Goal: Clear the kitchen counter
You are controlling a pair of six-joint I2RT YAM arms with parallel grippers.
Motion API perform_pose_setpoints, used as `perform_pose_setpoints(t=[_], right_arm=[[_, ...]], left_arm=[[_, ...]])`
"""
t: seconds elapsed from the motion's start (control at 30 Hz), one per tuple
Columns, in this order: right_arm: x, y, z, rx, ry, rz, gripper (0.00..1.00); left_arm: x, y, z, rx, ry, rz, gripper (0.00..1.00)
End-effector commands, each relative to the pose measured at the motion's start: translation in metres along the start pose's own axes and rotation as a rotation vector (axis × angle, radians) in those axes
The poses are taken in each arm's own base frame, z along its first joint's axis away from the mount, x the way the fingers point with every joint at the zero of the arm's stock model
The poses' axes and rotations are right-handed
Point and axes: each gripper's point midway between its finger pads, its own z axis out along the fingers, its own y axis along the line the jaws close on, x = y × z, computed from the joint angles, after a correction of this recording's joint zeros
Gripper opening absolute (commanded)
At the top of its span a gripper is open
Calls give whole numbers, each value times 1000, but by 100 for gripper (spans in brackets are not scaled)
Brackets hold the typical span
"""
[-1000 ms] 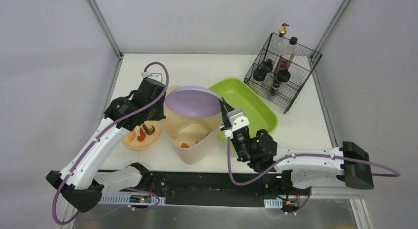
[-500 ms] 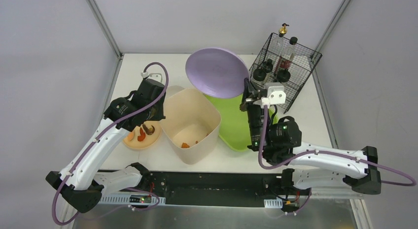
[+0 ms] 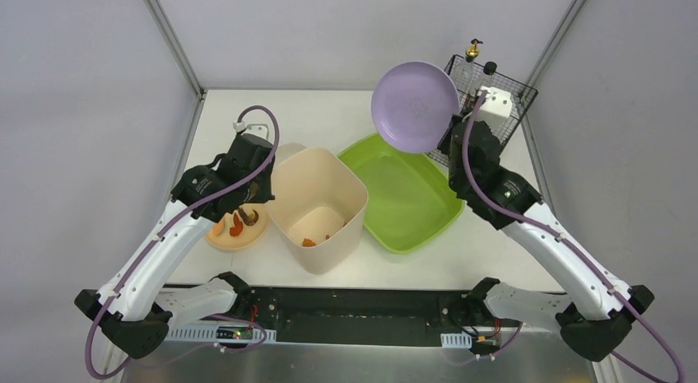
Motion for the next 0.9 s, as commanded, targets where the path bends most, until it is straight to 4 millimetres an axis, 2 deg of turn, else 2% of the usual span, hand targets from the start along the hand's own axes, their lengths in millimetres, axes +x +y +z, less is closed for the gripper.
perform_pose_setpoints(t=[0.0,0.1,0.43,0.87], right_arm=[[63,0,12,-27,287,121,0],[94,-4,26,-12,391,174,0],[180,-14,56,67,559,205,0],[262,0,86,108,728,287,0]], left_arm=[[-4,15,-2,-73,-45,-9,0],[-4,19,-2,-84,-54,-8,0],[-2,25,-9,-83,-86,-20,0],[-2,25,-13,-53,-117,-37,0]])
